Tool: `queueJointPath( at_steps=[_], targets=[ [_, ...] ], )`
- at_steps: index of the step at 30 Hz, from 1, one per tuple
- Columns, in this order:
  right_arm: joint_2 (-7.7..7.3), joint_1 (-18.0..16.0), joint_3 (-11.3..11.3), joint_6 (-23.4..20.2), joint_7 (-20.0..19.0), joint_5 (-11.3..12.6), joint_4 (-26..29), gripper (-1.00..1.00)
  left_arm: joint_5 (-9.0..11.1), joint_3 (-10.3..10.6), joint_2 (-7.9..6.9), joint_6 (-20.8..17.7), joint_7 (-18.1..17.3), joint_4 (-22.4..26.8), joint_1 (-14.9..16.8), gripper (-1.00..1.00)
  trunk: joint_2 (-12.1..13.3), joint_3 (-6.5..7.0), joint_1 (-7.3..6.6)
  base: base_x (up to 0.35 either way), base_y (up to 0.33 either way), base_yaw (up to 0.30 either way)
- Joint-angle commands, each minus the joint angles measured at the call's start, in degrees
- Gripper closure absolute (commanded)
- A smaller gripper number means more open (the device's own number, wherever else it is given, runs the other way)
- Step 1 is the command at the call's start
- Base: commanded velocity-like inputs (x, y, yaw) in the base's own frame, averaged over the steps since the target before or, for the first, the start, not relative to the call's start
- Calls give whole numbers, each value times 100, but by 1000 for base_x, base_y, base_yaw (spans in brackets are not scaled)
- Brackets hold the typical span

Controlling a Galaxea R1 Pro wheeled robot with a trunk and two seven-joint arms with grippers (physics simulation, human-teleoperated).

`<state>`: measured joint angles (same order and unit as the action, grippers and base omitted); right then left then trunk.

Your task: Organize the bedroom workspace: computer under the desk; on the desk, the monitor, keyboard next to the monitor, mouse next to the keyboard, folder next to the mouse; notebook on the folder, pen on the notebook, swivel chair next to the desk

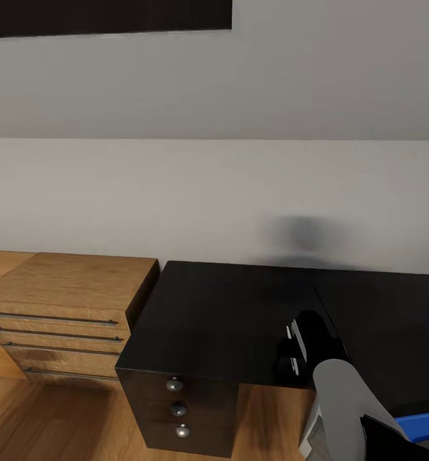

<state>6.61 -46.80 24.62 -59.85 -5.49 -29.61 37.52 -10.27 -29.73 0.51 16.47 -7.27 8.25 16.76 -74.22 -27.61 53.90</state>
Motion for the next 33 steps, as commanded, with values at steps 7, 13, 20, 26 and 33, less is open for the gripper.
queueJointPath(
  at_steps=[7,13,20,26,33],
  targets=[
    [7,-5,32,-15,-58,-63,8,100,-54,-50,2,14,-20,1,3,-100,-4,-6,0,0,0,0],
    [7,-5,34,-15,-58,-63,7,100,-54,-50,2,14,-20,1,3,-100,-4,-6,0,0,0,0],
    [-1,-5,34,-15,-58,-63,10,100,-54,-50,2,14,-28,1,3,-100,-4,-6,0,0,0,0],
    [-1,-5,34,-15,-58,-63,10,100,-54,-50,2,18,-40,1,3,-100,-4,-6,0,0,0,0],
    [-1,-5,34,-15,-58,-63,10,100,-54,-50,2,23,-46,1,3,-100,-4,-6,0,0,0,0]
  ],
)
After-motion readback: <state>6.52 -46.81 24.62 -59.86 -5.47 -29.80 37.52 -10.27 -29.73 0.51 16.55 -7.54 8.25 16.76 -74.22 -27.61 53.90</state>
